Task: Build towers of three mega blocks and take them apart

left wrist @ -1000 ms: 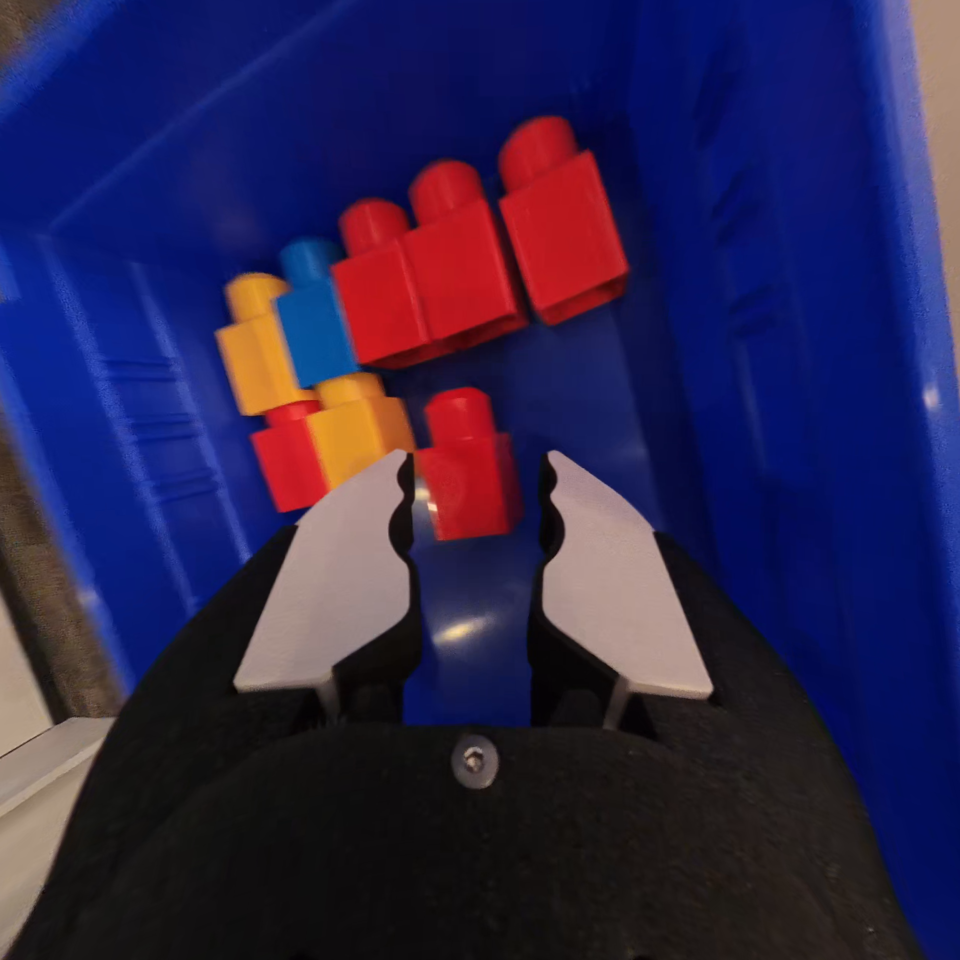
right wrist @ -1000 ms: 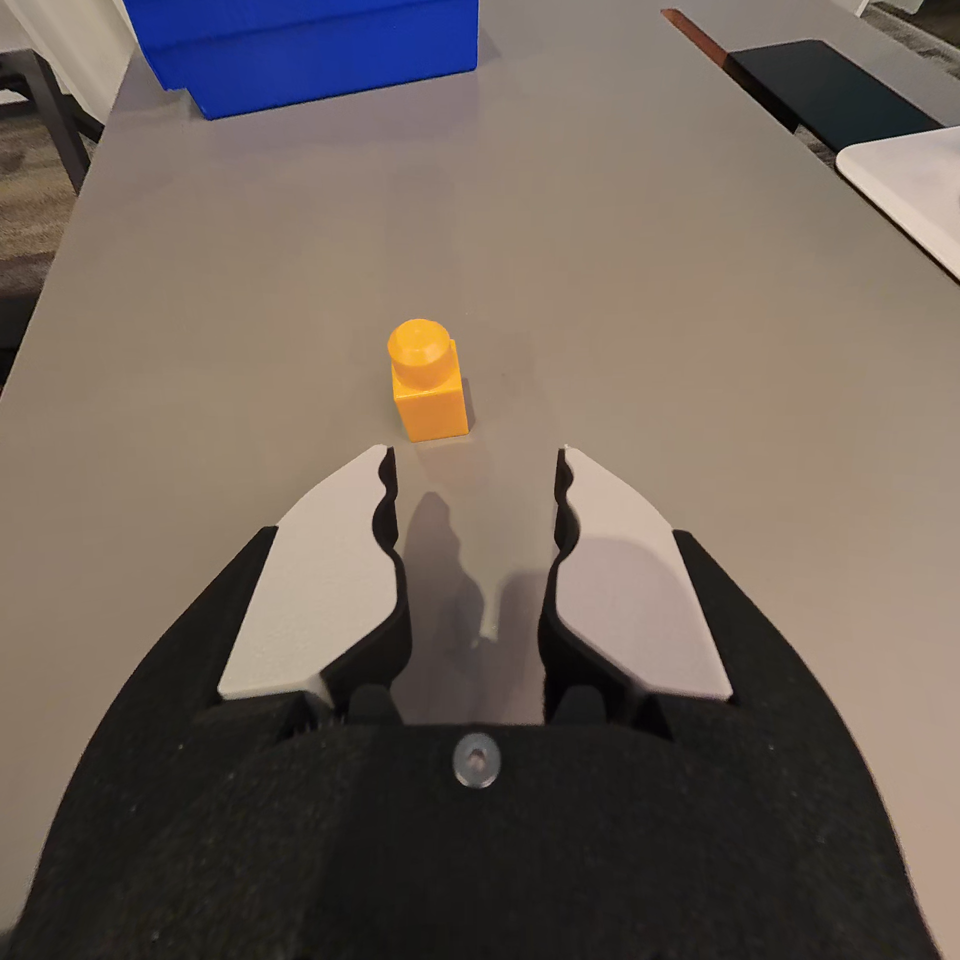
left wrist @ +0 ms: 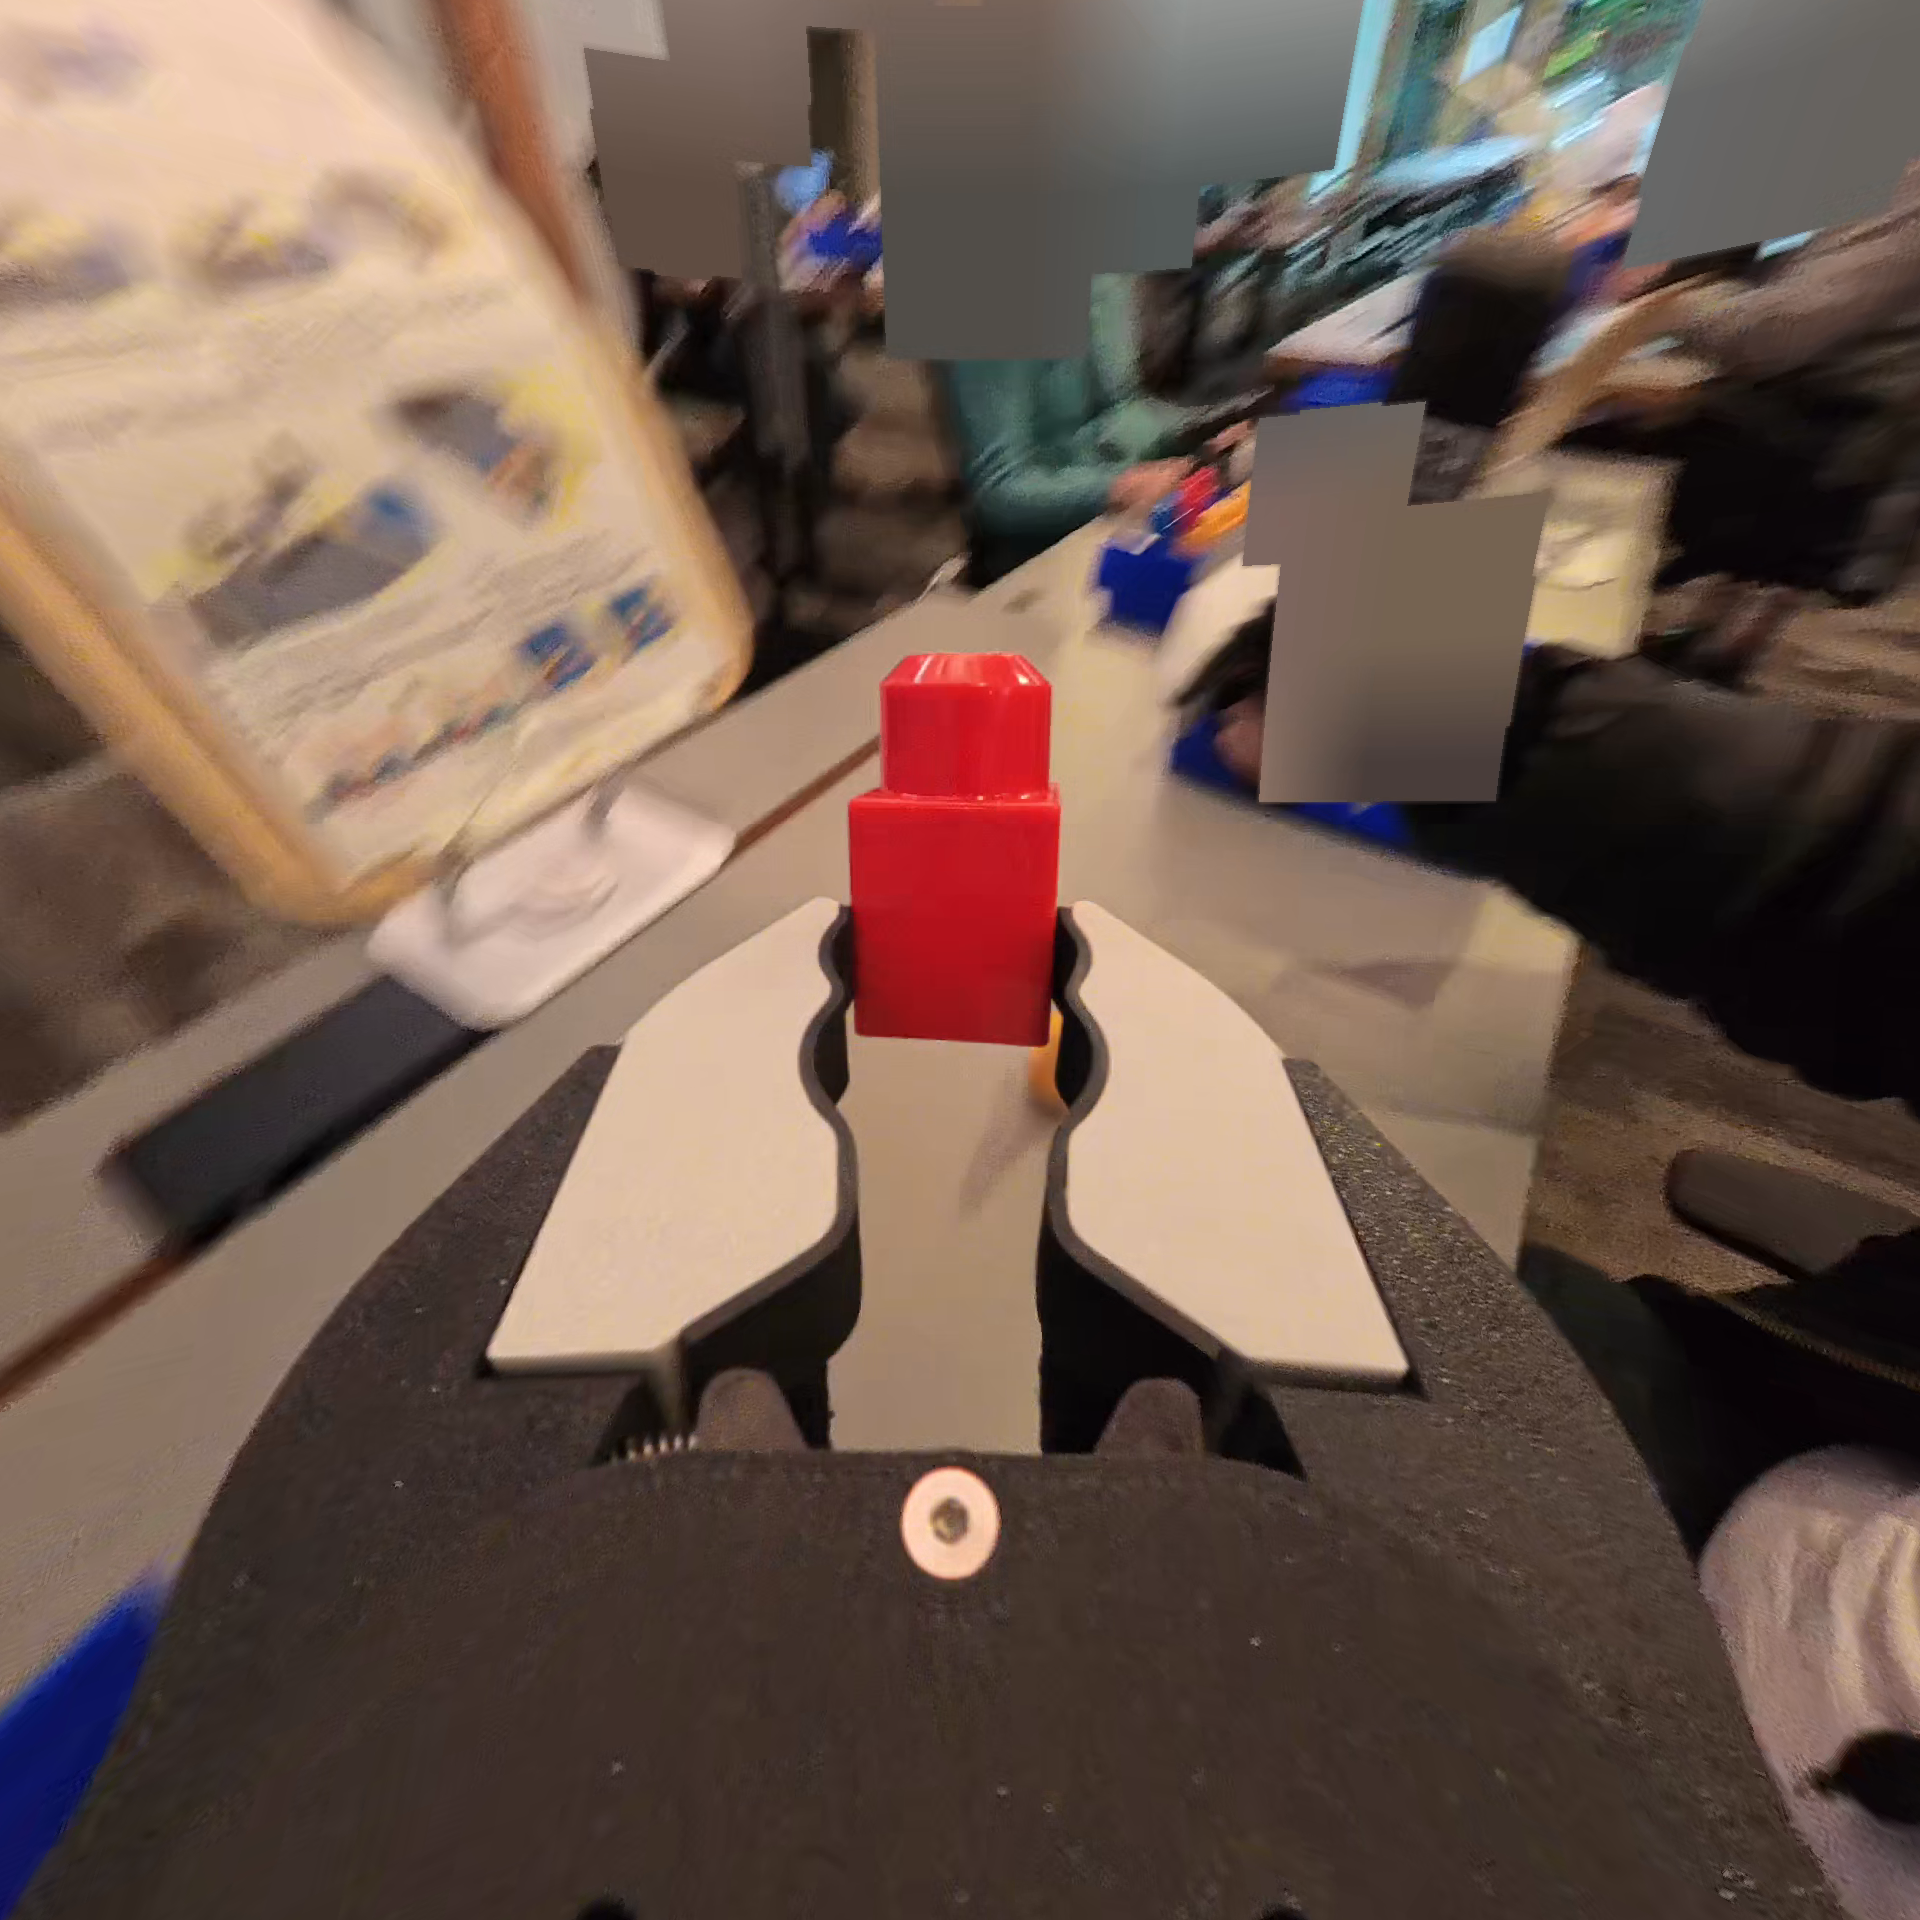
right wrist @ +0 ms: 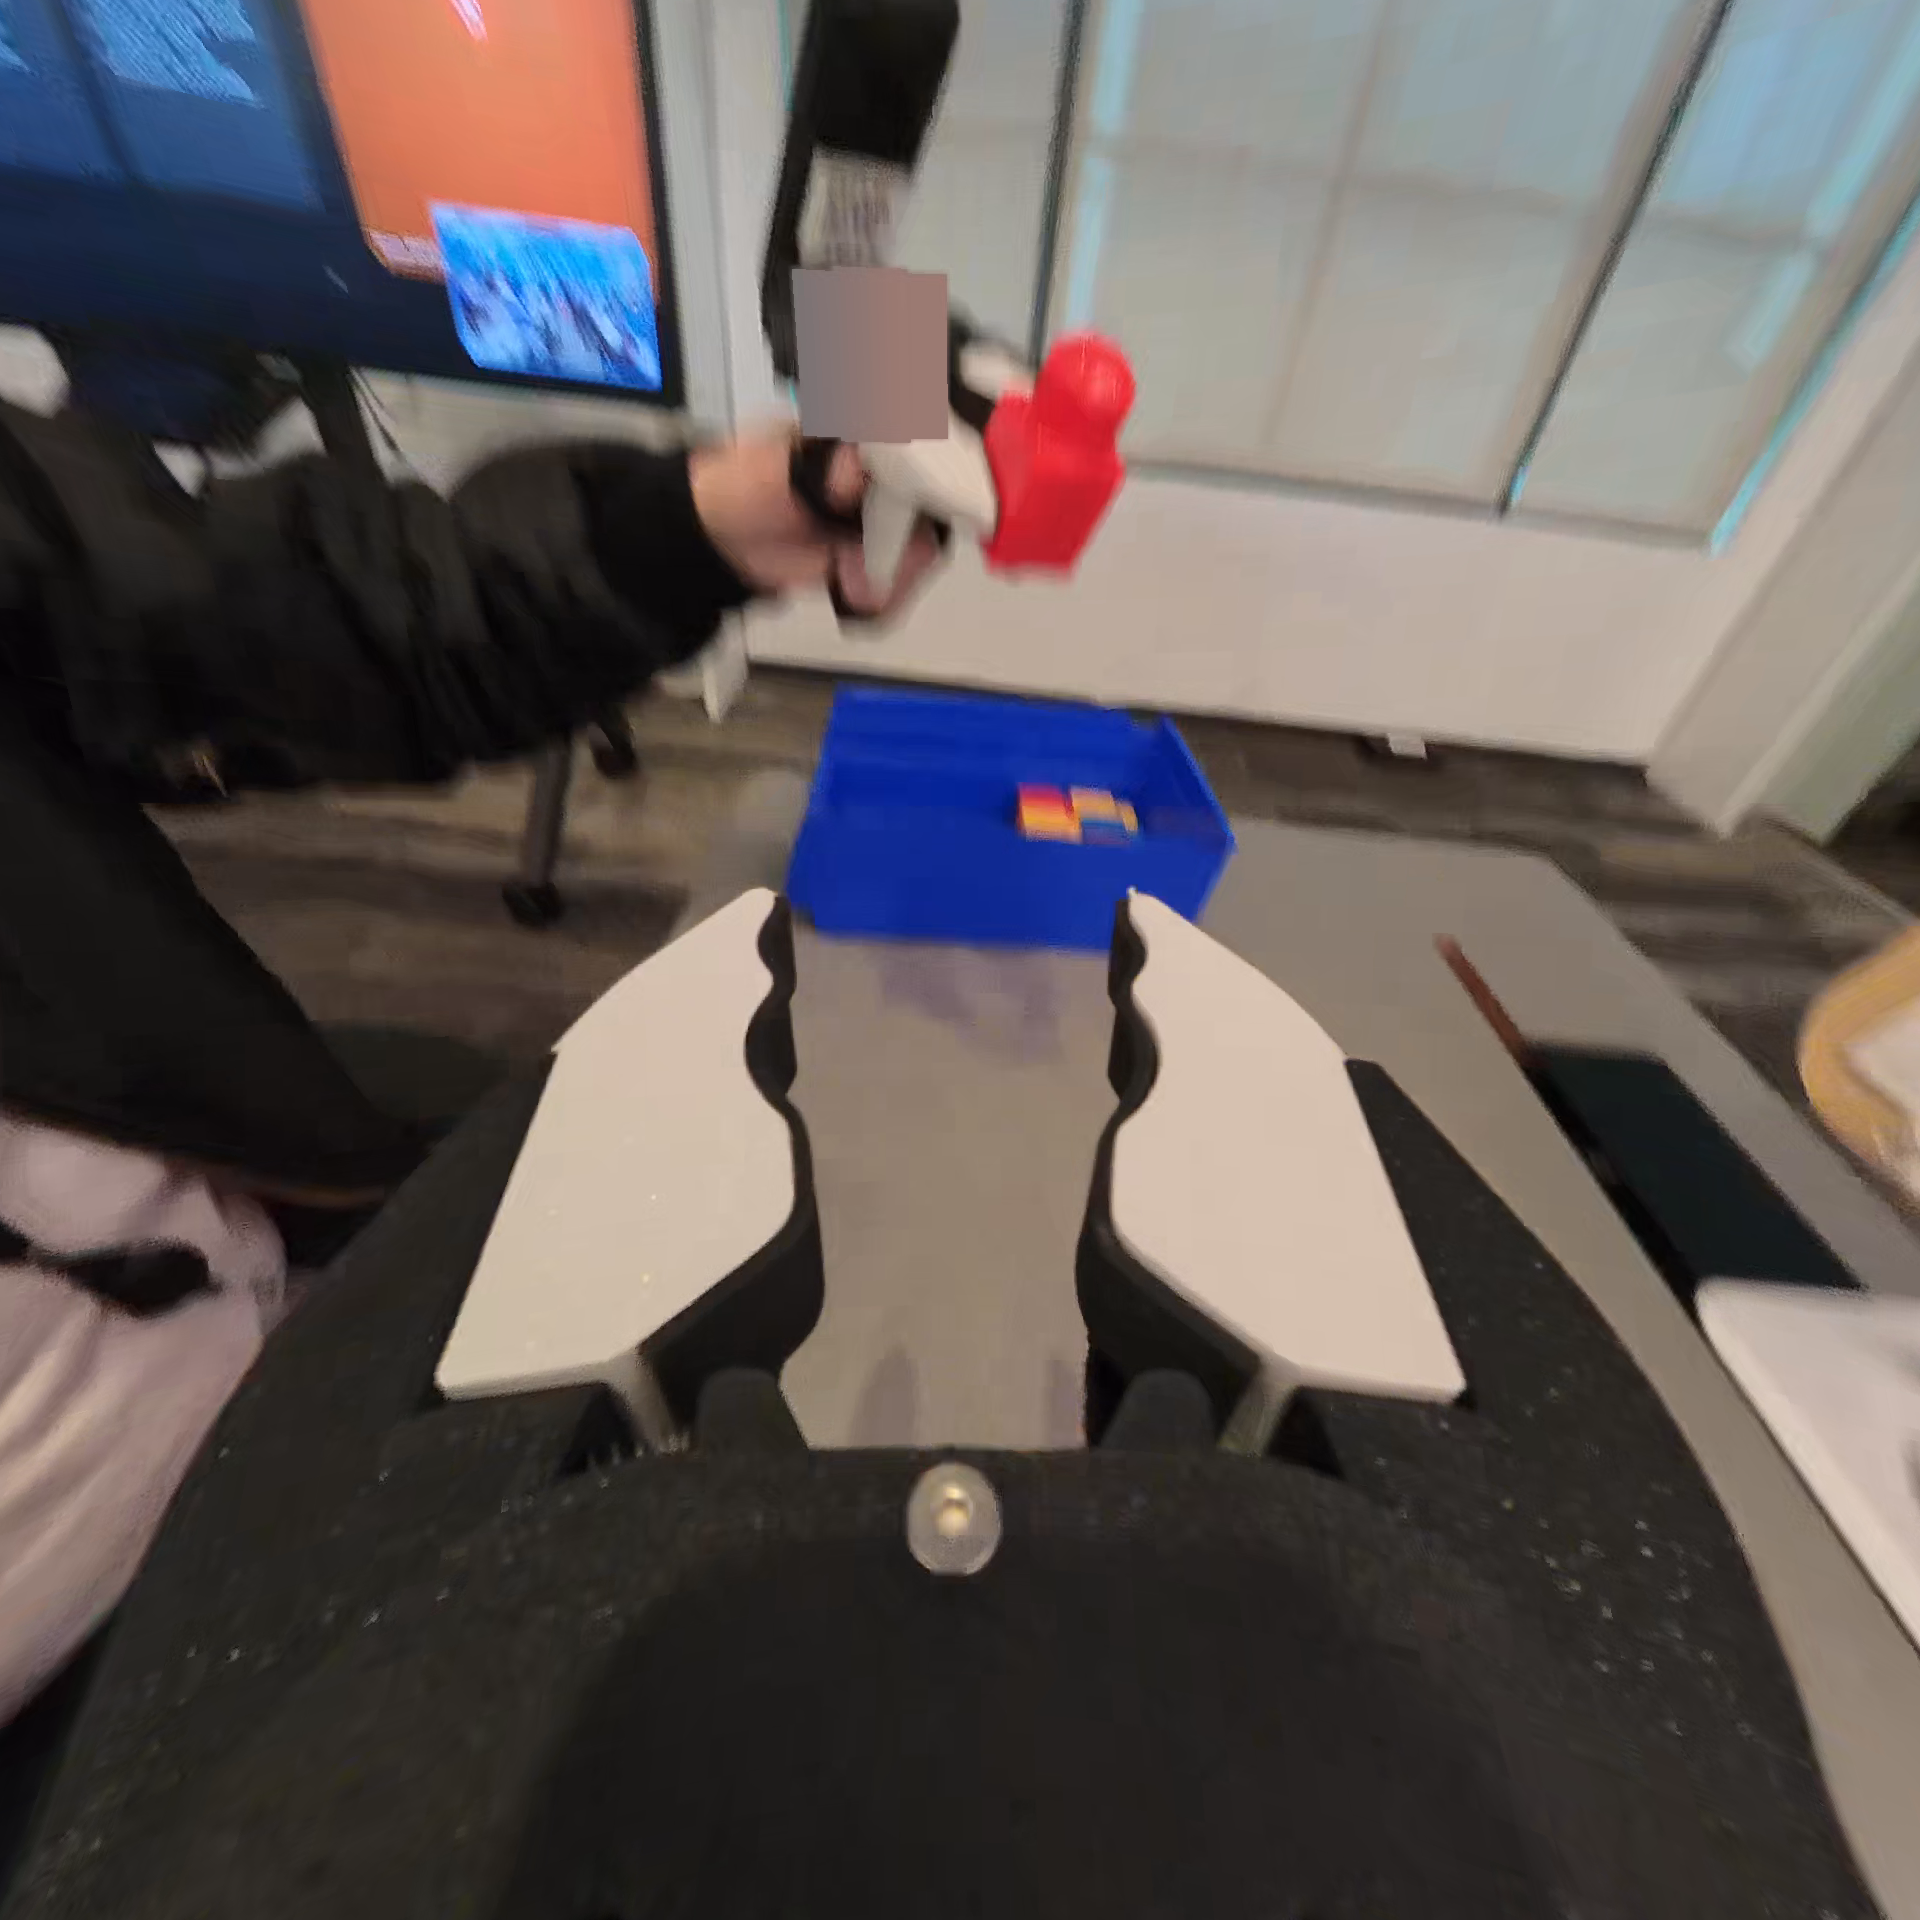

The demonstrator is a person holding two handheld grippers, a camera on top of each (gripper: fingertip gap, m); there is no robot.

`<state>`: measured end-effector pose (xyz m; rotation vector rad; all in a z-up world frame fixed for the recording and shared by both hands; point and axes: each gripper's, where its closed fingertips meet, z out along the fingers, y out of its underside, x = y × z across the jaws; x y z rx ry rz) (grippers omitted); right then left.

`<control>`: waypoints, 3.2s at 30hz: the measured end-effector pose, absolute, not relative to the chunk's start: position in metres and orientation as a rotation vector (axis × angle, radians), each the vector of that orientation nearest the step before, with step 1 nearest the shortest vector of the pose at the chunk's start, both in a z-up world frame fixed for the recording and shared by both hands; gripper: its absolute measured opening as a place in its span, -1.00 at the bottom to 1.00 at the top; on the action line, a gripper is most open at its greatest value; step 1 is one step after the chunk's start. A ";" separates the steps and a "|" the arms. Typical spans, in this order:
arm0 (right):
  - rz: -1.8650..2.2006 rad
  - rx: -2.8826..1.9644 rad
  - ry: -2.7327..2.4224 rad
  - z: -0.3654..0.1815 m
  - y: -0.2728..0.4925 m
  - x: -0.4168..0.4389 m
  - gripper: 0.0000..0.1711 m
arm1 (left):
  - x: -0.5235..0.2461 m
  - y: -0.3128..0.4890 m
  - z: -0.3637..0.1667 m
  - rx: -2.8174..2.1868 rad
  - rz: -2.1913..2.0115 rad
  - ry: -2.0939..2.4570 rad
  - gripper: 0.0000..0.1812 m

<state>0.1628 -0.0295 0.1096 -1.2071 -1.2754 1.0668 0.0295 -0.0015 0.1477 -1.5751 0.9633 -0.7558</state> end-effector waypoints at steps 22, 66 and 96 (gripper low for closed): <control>0.934 -1.319 -1.313 0.067 -0.030 0.203 -0.59 | 0.103 -0.054 0.098 -1.508 -0.860 1.155 -0.46; 0.794 -1.735 -1.245 -0.109 0.026 0.295 -0.31 | -0.271 0.061 -0.130 -2.561 0.174 0.566 -0.52; 0.842 -1.743 -1.217 -0.113 0.018 0.312 -0.35 | -0.274 0.067 -0.156 -2.872 0.022 0.148 -0.60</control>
